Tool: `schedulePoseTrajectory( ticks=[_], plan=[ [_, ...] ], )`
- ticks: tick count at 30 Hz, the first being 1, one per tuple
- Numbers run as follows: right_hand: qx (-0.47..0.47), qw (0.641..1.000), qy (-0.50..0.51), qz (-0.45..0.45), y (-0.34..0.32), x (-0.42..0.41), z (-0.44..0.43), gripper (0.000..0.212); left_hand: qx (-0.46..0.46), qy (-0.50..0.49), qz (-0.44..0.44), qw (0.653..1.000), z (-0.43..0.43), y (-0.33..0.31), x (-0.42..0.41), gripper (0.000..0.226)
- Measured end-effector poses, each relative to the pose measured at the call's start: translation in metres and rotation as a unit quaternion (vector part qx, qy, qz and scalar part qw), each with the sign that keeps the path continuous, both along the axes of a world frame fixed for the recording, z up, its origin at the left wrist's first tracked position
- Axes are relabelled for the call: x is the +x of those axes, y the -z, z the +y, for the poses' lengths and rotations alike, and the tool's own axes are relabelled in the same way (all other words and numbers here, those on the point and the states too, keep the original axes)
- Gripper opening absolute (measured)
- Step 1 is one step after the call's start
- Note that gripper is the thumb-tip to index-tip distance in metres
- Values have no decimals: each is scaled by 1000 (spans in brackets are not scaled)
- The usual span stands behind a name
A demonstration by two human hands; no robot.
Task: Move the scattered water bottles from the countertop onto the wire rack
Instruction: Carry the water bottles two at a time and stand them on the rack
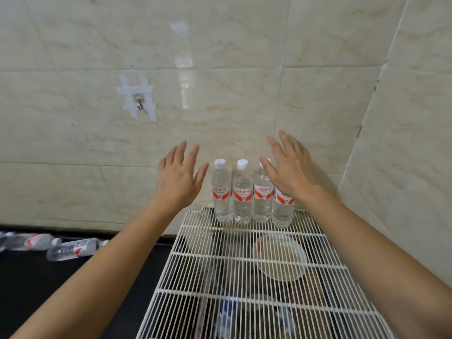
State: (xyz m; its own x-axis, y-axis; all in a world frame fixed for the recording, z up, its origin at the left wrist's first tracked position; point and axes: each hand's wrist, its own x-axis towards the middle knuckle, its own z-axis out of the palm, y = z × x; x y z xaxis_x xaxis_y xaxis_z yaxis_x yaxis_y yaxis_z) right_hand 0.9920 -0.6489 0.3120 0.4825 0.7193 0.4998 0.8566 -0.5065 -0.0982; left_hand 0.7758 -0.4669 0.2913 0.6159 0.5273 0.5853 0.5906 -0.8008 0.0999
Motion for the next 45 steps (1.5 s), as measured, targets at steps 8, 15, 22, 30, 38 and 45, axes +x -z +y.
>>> schedulePoseTrajectory(
  ticks=[8, 15, 22, 30, 38, 45],
  plan=[
    [27, 989, -143, 30, 71, -109, 54, 65, -41, -155, 60, 985, -26, 52, -164, 59],
    [-39, 974, -221, 19, 89, -232, 97, 67, -68, -241, 68, 966, -12, 58, -304, 64],
    [-44, 970, -238, -7, 101, -364, 181, 66, -71, -271, 79, 957, 55, 71, -455, 66],
    [-91, 966, -242, 27, 129, -511, 297, 61, -128, -318, 138, 929, 136, 98, -620, 80],
    [-151, 954, -258, 33, 159, -561, 366, 64, -186, -315, 150, 919, 215, 122, -658, 66],
    [-185, 949, -232, 104, 206, -553, 430, 66, -222, -267, 220, 912, 302, 151, -629, 64]
  ],
)
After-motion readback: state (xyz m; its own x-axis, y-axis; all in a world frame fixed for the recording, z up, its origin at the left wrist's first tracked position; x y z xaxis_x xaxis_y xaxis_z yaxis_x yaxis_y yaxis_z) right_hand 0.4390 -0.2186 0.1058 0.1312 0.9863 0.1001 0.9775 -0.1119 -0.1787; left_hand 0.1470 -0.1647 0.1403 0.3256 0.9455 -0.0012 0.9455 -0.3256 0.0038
